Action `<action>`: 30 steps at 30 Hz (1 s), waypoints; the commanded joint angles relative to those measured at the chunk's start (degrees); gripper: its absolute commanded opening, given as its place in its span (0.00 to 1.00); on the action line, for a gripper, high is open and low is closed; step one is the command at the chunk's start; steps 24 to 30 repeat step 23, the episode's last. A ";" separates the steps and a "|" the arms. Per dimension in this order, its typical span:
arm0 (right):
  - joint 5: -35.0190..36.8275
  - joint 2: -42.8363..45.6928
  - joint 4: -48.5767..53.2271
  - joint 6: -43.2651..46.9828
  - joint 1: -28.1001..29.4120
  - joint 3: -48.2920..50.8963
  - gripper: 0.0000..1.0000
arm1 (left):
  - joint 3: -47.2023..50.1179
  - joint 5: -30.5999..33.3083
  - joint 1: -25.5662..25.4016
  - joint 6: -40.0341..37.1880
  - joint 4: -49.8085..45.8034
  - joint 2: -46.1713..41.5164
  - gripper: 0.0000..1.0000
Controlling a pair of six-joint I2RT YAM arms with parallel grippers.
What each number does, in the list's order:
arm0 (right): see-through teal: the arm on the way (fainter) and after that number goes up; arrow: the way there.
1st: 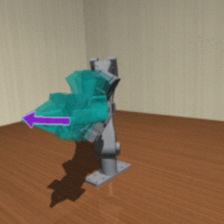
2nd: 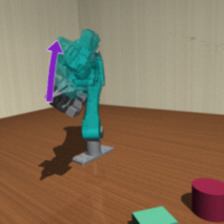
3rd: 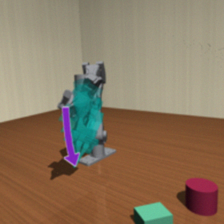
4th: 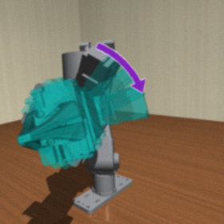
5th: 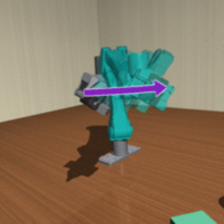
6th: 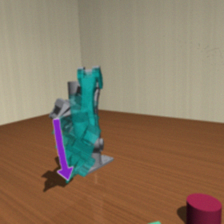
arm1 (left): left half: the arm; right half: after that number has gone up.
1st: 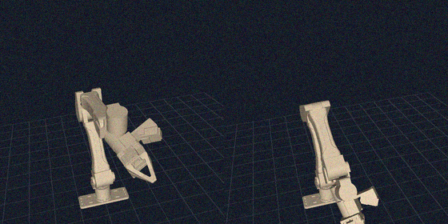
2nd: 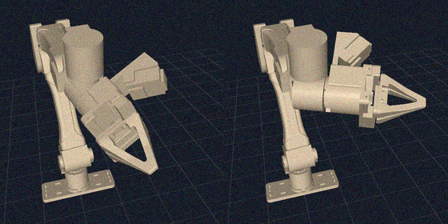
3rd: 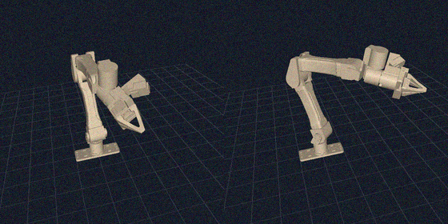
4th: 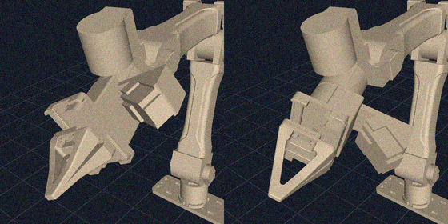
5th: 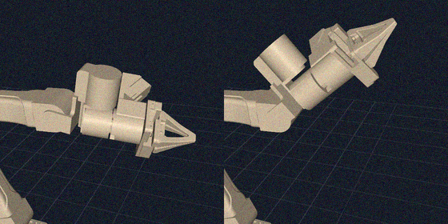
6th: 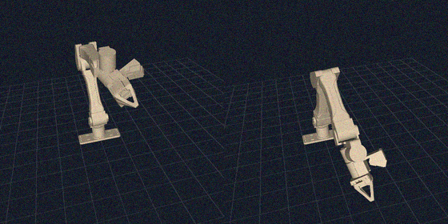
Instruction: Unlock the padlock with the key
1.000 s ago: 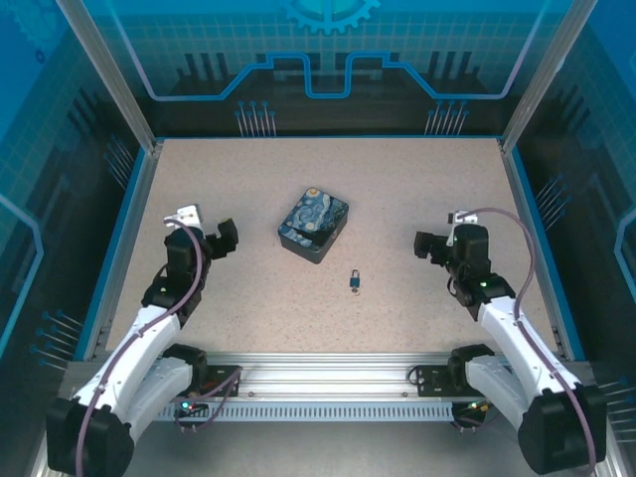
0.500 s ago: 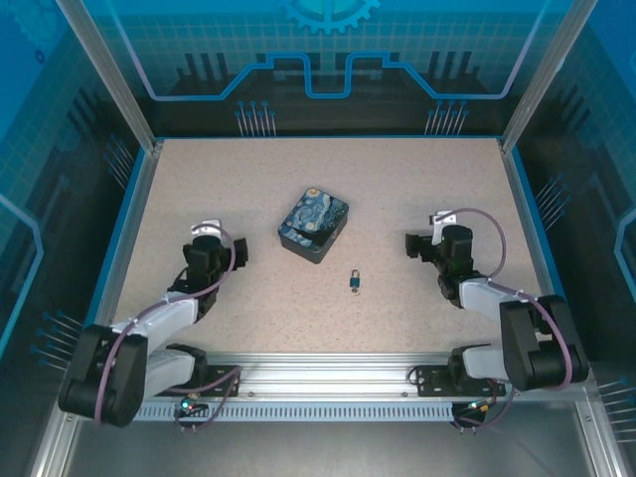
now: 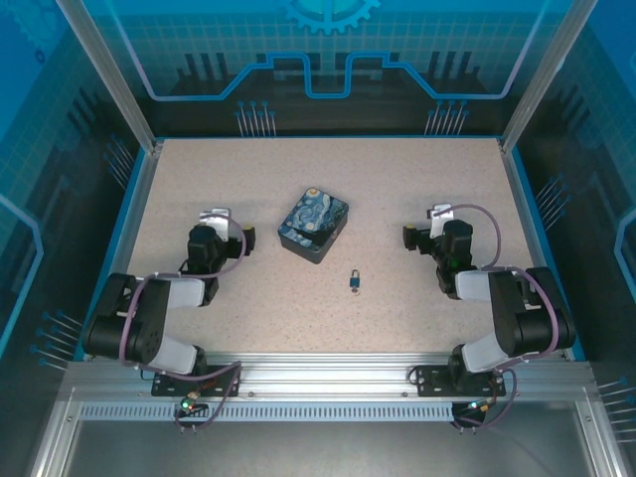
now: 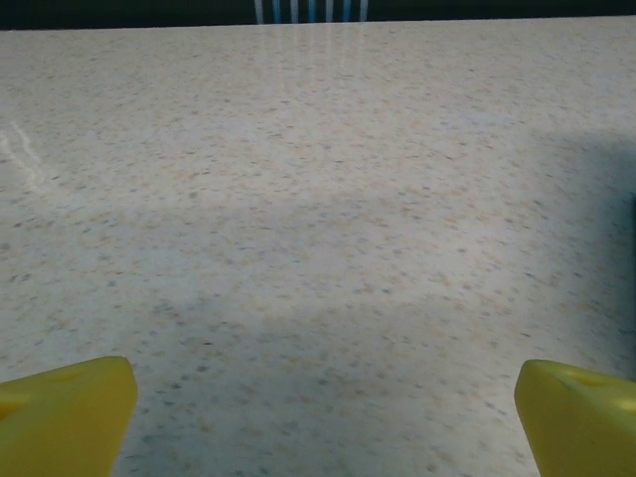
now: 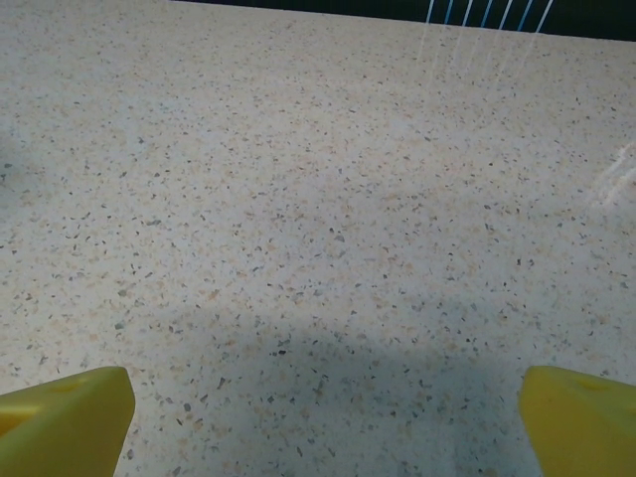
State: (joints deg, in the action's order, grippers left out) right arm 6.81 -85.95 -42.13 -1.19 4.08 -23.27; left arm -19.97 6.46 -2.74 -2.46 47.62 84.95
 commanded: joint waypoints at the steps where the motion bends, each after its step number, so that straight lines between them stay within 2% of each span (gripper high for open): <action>1: -0.68 -0.09 -1.90 0.65 -0.65 -1.00 1.00 | 1.97 -5.44 2.99 2.04 14.20 4.93 0.99; 6: -0.38 -0.17 -1.74 1.08 -0.15 -1.12 1.00 | -2.43 -6.23 3.47 2.47 3.88 3.75 0.99; 30: -1.01 -0.19 -1.38 1.38 -0.09 -1.36 1.00 | -2.09 -5.40 3.72 2.89 4.76 3.82 0.99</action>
